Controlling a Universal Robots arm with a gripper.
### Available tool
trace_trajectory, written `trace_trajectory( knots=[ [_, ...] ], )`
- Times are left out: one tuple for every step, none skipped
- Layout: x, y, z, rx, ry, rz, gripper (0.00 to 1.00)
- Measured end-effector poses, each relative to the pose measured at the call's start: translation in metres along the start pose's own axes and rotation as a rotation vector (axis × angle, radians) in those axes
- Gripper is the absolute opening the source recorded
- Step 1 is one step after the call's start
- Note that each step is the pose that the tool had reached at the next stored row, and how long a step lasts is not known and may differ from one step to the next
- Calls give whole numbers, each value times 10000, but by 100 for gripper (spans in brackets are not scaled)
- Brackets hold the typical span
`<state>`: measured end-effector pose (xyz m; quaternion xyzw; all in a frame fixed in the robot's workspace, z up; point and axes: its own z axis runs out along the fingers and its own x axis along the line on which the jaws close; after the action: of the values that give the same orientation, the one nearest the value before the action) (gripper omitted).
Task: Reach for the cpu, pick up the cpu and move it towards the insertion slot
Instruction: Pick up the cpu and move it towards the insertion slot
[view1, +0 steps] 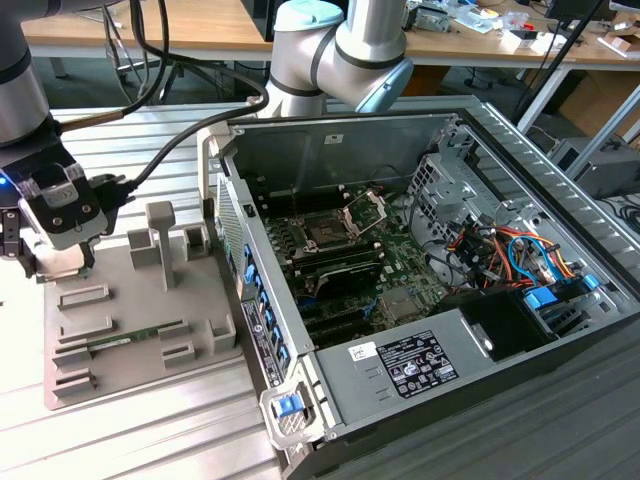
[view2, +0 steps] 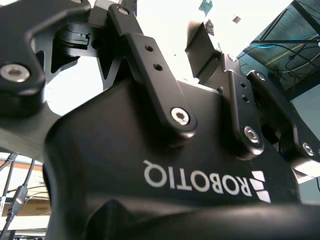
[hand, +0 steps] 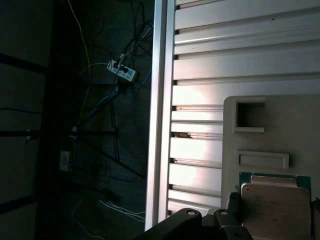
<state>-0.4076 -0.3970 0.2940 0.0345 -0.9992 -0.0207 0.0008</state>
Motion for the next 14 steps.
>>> trace_trajectory(
  knots=[
    [0,0,-3,0,1,0,55],
    [0,0,-6,0,1,0,55],
    [0,0,-10,0,0,0,55],
    [0,1,-14,0,0,0,55],
    [0,1,-19,0,1,0,55],
    [0,1,-22,0,0,0,55],
    [0,1,-25,0,0,0,55],
    [0,1,-28,0,1,0,55],
    [0,1,-31,0,0,0,55],
    [0,2,-39,0,0,0,55],
    [0,2,-45,0,0,0,55],
    [0,2,-51,0,1,0,55],
    [0,2,-56,0,1,0,55],
    [0,3,-60,0,0,0,55]
  ],
)
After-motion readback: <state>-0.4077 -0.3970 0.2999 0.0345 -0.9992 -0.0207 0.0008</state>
